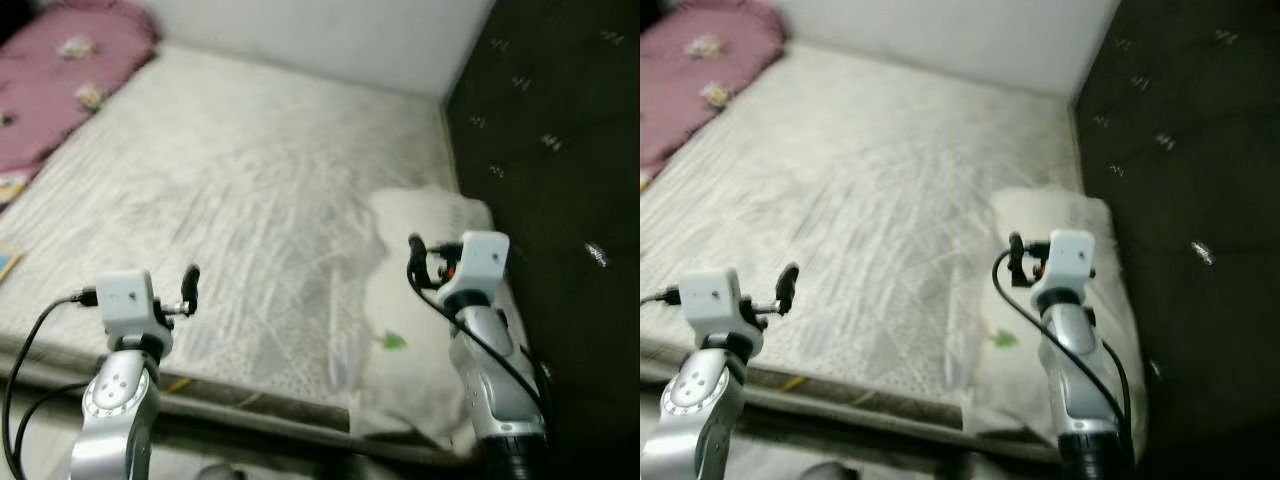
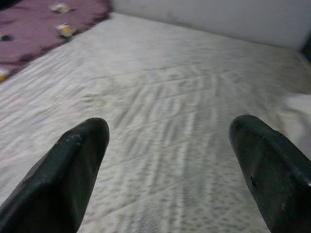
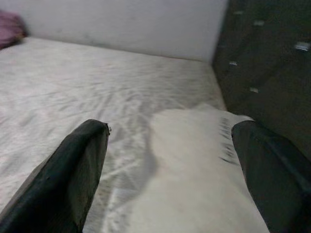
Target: Clean up the room
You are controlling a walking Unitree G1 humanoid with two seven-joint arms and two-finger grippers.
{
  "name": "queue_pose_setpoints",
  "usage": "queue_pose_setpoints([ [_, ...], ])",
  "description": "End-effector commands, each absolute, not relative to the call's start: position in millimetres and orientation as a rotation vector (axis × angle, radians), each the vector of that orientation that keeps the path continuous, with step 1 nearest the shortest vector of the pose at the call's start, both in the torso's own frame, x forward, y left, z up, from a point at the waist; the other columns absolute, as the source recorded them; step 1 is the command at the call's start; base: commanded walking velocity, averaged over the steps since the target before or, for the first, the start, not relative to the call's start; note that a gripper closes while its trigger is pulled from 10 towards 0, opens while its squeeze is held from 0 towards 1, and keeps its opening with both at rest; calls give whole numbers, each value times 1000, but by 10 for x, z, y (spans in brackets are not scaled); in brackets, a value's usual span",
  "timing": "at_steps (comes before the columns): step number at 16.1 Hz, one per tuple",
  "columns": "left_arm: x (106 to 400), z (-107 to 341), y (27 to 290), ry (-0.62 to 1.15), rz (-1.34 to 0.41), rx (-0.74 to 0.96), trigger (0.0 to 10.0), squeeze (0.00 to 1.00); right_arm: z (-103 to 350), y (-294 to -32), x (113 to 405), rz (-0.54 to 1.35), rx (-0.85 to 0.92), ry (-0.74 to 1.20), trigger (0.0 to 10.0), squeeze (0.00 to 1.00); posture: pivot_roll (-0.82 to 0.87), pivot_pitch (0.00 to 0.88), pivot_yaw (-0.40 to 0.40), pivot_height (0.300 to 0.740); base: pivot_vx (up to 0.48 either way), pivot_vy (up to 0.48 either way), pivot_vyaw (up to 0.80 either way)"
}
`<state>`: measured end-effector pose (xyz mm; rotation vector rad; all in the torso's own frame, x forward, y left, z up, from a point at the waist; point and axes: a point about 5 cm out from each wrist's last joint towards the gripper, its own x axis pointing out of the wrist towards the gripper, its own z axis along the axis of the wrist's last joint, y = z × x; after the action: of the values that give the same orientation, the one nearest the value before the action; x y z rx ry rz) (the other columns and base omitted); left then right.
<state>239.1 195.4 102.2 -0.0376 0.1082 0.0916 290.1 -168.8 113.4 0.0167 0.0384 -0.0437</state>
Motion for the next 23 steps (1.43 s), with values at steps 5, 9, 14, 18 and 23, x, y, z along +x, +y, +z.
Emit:
queue_pose_setpoints([
  [5, 2402, 1020, 1876, 111, 59, -48, 10000, 0, 1099, -1769, 2902, -70, 4, 55, 10000, 0, 25, 48, -87, 740, 0, 480, -91],
  [9, 2409, 1020, 1870, 113, 57, -51, 10000, 0, 1082, -1760, 2911, -62, -1, 65, 10000, 0, 27, 47, -91, 740, 0, 480, -200],
  [14, 2411, 1021, 1872, 114, 59, -55, 10000, 0, 1067, -1760, 2909, -61, -8, 67, 10000, 0, 26, 51, -91, 740, 0, 480, -588],
  [18, 2416, 1024, 1861, 113, 58, -55, 10000, 0, 1055, -1764, 2901, -56, -14, 75, 10000, 0, 22, 54, -95, 740, 0, 480, -423],
  [23, 2417, 1022, 1860, 113, 58, -56, 10000, 0, 1047, -1766, 2901, -56, -21, 80, 10000, 0, 22, 55, -95, 740, 0, 480, -420],
])
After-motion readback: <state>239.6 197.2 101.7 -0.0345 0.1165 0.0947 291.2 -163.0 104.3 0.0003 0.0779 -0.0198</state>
